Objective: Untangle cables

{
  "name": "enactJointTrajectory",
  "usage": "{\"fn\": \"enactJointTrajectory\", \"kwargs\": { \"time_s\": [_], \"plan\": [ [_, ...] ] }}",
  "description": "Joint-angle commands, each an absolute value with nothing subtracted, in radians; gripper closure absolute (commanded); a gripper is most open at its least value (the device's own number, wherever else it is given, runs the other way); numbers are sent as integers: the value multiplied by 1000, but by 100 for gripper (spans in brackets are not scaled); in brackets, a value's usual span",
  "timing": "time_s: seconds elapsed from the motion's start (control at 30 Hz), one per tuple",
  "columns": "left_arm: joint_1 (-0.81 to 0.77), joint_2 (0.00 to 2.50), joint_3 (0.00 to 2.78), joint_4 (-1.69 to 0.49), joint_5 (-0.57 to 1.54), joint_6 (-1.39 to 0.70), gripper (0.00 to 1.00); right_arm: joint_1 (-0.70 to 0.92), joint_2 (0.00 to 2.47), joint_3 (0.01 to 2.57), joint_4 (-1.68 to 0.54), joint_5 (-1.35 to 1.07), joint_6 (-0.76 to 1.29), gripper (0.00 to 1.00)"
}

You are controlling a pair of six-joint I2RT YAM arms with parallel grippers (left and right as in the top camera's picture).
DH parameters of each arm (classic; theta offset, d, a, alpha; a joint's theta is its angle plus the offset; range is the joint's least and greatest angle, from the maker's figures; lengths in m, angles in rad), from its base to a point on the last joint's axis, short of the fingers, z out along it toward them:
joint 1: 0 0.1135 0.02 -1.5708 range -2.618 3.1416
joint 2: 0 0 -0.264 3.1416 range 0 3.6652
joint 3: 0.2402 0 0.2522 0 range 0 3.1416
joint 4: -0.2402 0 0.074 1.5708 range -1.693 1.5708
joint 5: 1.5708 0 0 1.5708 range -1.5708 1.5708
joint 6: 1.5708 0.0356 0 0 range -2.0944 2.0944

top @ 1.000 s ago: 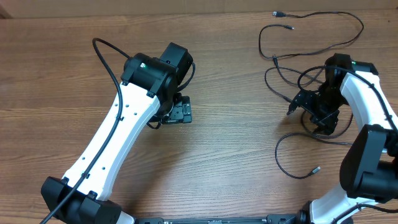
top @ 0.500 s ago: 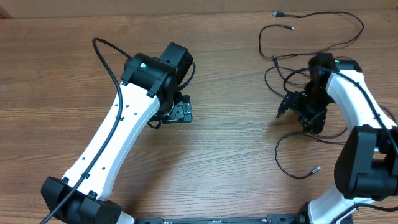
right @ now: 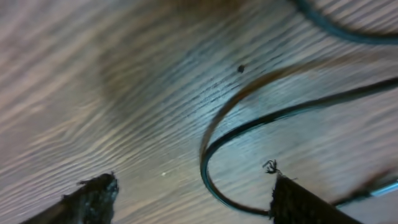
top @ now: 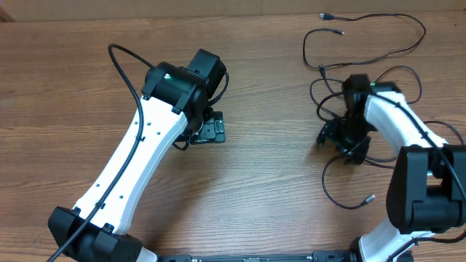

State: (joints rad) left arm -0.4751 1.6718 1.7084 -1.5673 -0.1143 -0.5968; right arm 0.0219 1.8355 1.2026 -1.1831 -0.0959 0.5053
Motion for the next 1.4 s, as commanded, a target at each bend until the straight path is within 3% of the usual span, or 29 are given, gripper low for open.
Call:
{"fn": "enactJointTrajectory", "kwargs": {
  "time_s": [0.0,0.37,0.53,0.73,1.0,1.37],
  "plan": [
    [-471,1674,1728,-1566,-130,-606,0,26,1813,1157,-1154,-82,563,29],
    [-471,1674,1728,-1562,-130,-606,0,26,1813,1077,-1103,-83,573,54],
    [-471,1674,1728,-1561,-130,-606,1,26,1813,1005,-1040,-84,573,60],
    [-471,1674,1728,-1562,-130,-606,0,26,1813,994,-1017,-119,573,96],
    [-471,1674,1728,-1562,-130,-606,1,26,1813,1100,-1082,-167,558,96],
    [-471,1674,1728,-1562,-130,-606,0,26,1812,1391,-1259,-166,314,96]
  ]
}}
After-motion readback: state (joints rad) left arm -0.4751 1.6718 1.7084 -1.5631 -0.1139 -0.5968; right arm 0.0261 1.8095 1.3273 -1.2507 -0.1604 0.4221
